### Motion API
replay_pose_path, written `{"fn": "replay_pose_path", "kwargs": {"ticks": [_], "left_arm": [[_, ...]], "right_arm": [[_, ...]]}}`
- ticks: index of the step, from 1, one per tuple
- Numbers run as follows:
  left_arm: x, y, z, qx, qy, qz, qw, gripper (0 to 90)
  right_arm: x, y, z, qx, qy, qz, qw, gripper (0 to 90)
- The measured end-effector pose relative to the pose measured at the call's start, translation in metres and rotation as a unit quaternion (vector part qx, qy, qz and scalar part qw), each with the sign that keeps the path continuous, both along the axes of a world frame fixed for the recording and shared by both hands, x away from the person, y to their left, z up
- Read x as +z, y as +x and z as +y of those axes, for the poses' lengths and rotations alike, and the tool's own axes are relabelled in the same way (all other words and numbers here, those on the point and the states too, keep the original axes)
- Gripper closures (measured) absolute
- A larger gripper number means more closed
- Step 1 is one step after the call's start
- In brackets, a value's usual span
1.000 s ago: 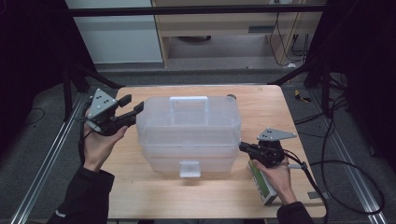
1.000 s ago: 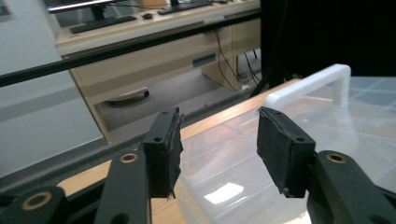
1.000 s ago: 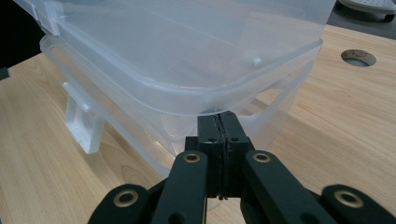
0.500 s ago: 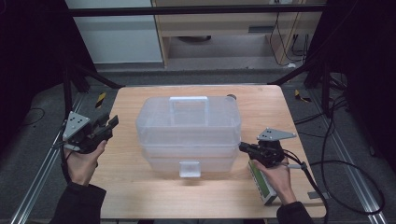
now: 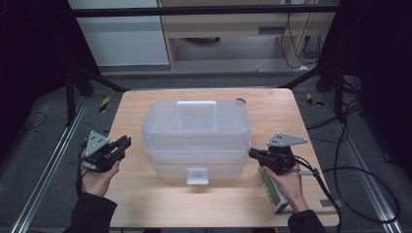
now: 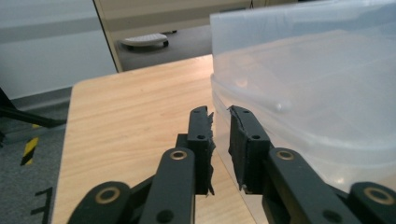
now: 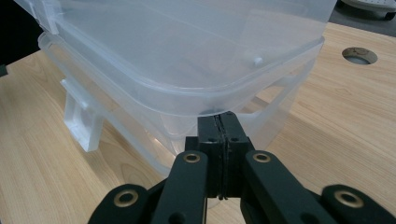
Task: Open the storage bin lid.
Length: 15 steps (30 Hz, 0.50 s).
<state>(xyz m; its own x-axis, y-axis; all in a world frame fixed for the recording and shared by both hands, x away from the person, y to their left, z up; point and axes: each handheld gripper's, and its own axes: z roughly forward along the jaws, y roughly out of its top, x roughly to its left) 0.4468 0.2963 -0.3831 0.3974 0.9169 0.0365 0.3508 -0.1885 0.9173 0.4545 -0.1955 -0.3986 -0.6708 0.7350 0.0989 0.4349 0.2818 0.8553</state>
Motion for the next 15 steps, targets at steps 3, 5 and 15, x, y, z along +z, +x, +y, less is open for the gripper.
{"fn": "replay_pose_path", "kwargs": {"ticks": [3, 5, 15], "left_arm": [[-0.005, 0.000, -0.002, -0.008, -0.002, 0.011, 0.9999, 80.8], [-0.008, 0.000, -0.004, -0.014, -0.003, 0.016, 0.9998, 83.6], [-0.023, 0.001, -0.022, -0.063, 0.016, 0.043, 0.9970, 88.1]], "right_arm": [[0.000, 0.000, 0.000, 0.000, -0.001, 0.001, 1.0000, 89.7], [0.000, 0.000, 0.000, 0.001, -0.001, 0.001, 1.0000, 89.7], [-0.001, 0.000, 0.001, 0.002, -0.006, 0.001, 1.0000, 89.6]]}}
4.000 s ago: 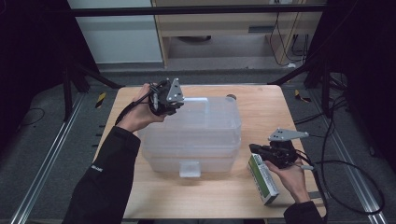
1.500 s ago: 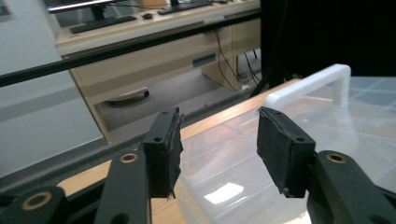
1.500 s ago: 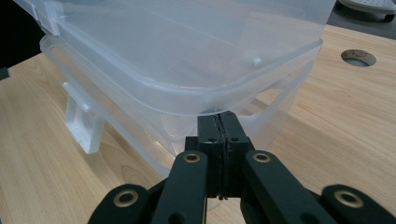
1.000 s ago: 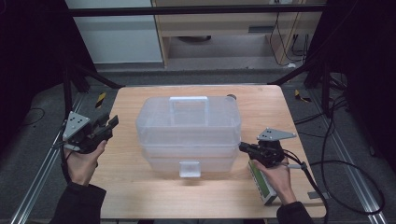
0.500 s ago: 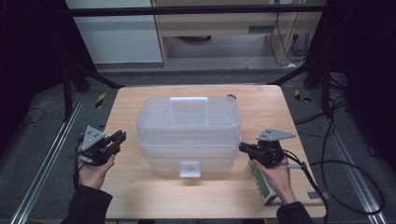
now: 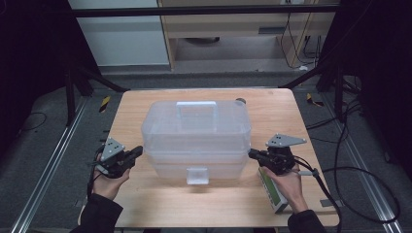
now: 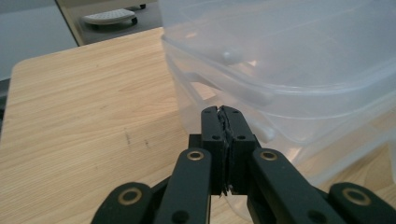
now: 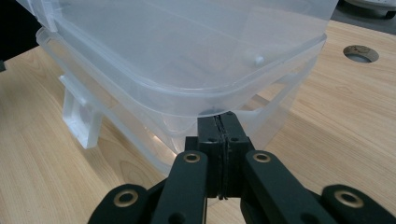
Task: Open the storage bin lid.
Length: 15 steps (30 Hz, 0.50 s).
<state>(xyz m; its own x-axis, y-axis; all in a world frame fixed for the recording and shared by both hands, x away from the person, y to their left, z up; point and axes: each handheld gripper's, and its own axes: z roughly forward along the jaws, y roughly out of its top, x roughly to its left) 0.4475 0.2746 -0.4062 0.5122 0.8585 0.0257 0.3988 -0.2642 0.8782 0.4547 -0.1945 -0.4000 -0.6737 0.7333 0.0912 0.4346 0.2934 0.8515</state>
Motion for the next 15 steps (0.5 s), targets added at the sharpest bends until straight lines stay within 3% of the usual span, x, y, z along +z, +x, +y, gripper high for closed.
{"fn": "replay_pose_path", "kwargs": {"ticks": [6, 15], "left_arm": [[0.0018, -0.0014, -0.0030, -0.018, -0.006, -0.004, 0.9998, 88.3], [0.0076, -0.0004, -0.0045, -0.016, -0.012, -0.015, 0.9997, 86.9]], "right_arm": [[0.0002, 0.0001, 0.0002, -0.002, 0.003, -0.003, 1.0000, 89.7], [0.0038, 0.0022, -0.0024, -0.004, 0.019, -0.009, 0.9998, 89.7]]}}
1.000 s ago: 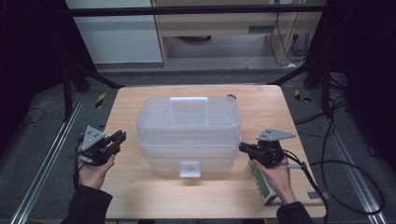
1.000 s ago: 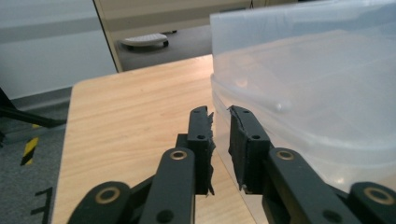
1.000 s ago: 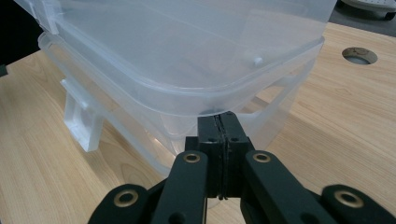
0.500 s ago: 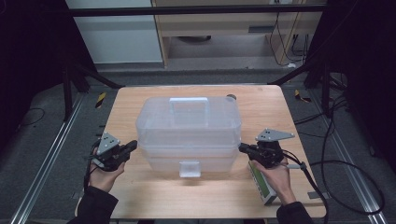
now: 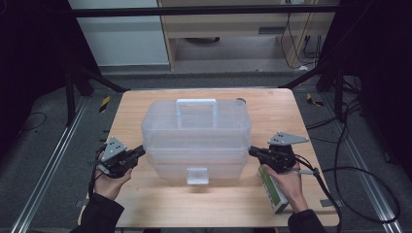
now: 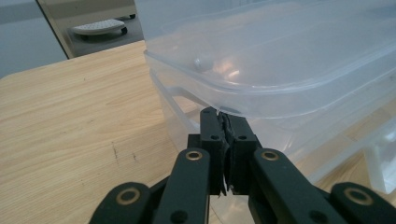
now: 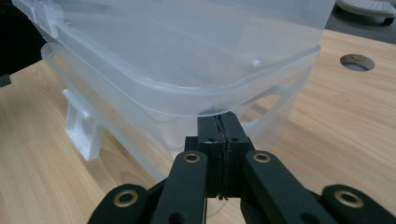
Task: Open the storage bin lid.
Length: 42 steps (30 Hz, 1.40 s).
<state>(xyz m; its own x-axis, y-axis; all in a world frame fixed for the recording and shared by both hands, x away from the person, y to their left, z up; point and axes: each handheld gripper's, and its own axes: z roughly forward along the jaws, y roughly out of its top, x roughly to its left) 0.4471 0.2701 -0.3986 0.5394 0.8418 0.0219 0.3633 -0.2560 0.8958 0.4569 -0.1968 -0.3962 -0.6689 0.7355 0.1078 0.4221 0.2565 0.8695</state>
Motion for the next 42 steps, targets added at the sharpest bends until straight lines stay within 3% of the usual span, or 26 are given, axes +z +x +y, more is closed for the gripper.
{"fn": "replay_pose_path", "kwargs": {"ticks": [14, 32, 37, 42], "left_arm": [[0.011, 0.006, -0.001, 0.007, -0.016, -0.021, 0.9996, 85.8], [0.017, 0.014, -0.009, 0.004, -0.023, -0.031, 0.9993, 85.6], [0.016, 0.014, -0.009, 0.001, -0.019, -0.032, 0.9993, 83.9], [0.014, 0.013, -0.006, 0.017, -0.003, -0.037, 0.9991, 78.5]], "right_arm": [[0.014, 0.007, -0.001, -0.006, 0.009, -0.020, 0.9997, 89.8], [0.022, 0.012, -0.003, -0.005, 0.022, -0.030, 0.9993, 89.8], [0.023, 0.012, -0.003, -0.004, 0.021, -0.030, 0.9993, 89.8], [0.022, 0.012, -0.003, -0.004, 0.020, -0.030, 0.9994, 89.8]]}}
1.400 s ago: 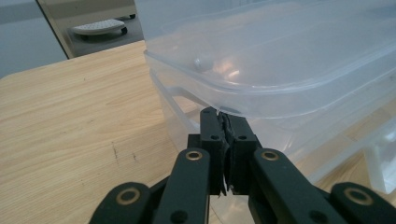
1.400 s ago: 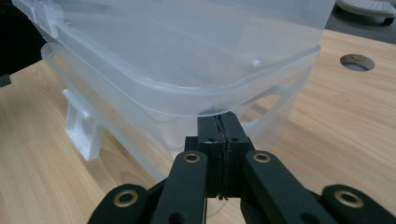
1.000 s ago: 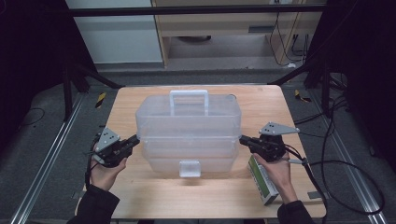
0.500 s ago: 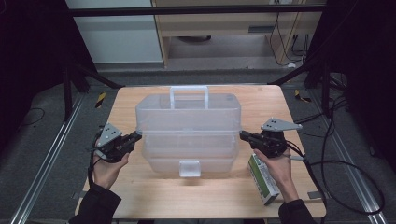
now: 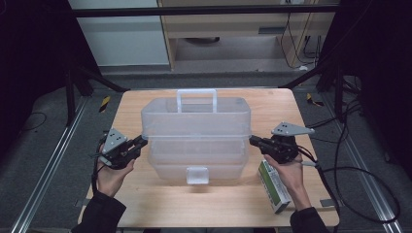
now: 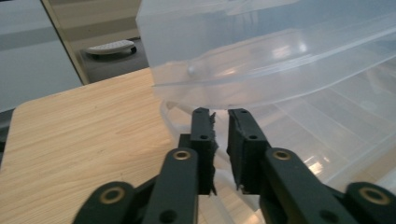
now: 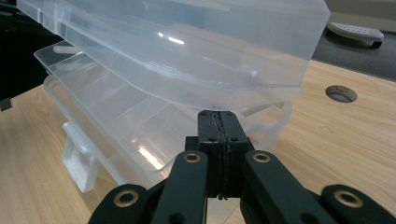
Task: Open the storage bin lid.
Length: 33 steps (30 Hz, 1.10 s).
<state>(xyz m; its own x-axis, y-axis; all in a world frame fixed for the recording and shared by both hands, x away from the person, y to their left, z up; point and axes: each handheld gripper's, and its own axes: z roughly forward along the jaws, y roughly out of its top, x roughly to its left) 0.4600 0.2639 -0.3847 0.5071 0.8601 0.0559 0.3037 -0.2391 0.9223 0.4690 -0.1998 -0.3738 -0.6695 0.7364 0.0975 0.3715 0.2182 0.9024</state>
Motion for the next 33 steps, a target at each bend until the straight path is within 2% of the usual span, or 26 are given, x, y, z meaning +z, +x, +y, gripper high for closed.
{"fn": "replay_pose_path", "kwargs": {"ticks": [2, 5, 9, 15, 19, 21, 25, 31, 33], "left_arm": [[0.000, 0.001, 0.001, 0.006, 0.002, -0.005, 1.0000, 72.2], [0.000, 0.002, 0.000, 0.000, 0.004, -0.016, 0.9999, 64.2], [0.001, 0.004, -0.003, -0.006, 0.006, -0.025, 0.9996, 58.3], [-0.001, 0.008, -0.005, -0.015, 0.010, -0.035, 0.9992, 56.3], [-0.003, 0.010, -0.006, -0.018, 0.005, -0.043, 0.9989, 56.2], [-0.003, 0.011, -0.006, -0.019, 0.010, -0.048, 0.9986, 56.6], [-0.004, 0.014, -0.006, -0.018, 0.004, -0.047, 0.9987, 58.9], [-0.003, 0.018, -0.007, -0.011, 0.012, -0.049, 0.9987, 60.9], [-0.002, 0.017, -0.006, -0.010, 0.011, -0.046, 0.9988, 64.0]], "right_arm": [[0.000, 0.000, 0.000, 0.001, -0.003, 0.000, 1.0000, 89.8], [-0.001, 0.000, 0.001, 0.002, -0.005, 0.001, 1.0000, 89.8], [-0.001, 0.000, 0.002, 0.003, -0.005, 0.002, 1.0000, 89.8], [-0.001, 0.000, 0.002, 0.004, -0.006, 0.003, 1.0000, 89.8], [-0.001, 0.000, 0.002, 0.004, -0.006, 0.003, 1.0000, 89.8], [-0.001, 0.000, 0.003, 0.005, -0.007, 0.003, 1.0000, 89.8], [-0.001, 0.000, 0.004, 0.005, -0.007, 0.004, 1.0000, 89.7], [0.000, 0.000, 0.004, 0.007, -0.006, 0.003, 1.0000, 89.6], [0.000, 0.000, 0.004, 0.007, -0.007, 0.002, 1.0000, 89.4]]}}
